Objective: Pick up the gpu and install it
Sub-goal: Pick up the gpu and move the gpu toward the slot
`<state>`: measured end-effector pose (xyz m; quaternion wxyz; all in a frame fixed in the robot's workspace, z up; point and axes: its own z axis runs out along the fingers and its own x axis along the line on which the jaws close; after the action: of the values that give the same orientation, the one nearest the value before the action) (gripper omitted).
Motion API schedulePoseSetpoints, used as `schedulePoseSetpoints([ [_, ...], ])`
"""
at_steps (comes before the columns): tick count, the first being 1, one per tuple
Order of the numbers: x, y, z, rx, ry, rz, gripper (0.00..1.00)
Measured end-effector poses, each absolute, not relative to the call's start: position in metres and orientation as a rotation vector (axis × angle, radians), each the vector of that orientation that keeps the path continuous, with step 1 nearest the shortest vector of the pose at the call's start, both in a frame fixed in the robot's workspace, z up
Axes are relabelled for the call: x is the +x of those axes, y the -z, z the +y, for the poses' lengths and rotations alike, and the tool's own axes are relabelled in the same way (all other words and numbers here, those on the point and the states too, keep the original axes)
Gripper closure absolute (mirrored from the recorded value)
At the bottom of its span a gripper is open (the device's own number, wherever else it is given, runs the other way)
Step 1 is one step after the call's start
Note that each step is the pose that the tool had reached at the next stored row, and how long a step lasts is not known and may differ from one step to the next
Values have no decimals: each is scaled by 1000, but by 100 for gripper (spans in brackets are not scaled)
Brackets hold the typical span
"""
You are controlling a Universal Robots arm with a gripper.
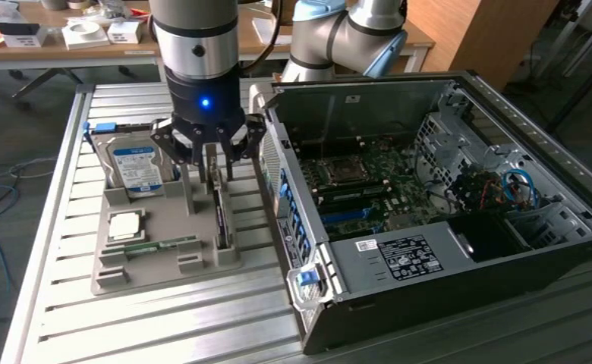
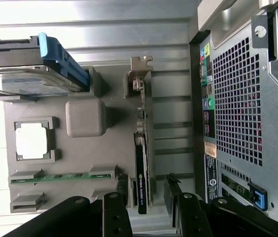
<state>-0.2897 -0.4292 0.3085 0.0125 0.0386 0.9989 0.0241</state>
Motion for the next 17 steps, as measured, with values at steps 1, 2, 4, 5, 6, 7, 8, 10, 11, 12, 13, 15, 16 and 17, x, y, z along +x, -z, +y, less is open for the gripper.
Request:
schedulePoseSetpoints([
  [1, -290, -308, -429, 120, -75, 3113, 57],
  [2, -290, -308, -429, 120, -76, 3113, 57],
  [4, -289, -308, -429, 120, -78, 3113, 57],
  [5, -288, -307, -429, 120, -78, 3113, 57],
  [6, -288, -307, -429, 120, -78, 3113, 57],
  [7, -288, -307, -429, 120, -78, 3113, 57],
  [8, -288, -306, -429, 120, -78, 3113, 57],
  [10, -288, -303, -429, 120, -78, 3113, 57],
  [11, -288, -301, -429, 120, -78, 3113, 57],
  [12, -288, -299, -429, 120, -78, 3113, 57],
  [13, -288, -298, -429, 120, -78, 3113, 57],
  [15, -288, -294, -429, 120, -78, 3113, 57],
  [16, -288, -292, -429, 120, -78, 3113, 57],
  [17, -288, -291, -429, 120, -78, 3113, 57],
])
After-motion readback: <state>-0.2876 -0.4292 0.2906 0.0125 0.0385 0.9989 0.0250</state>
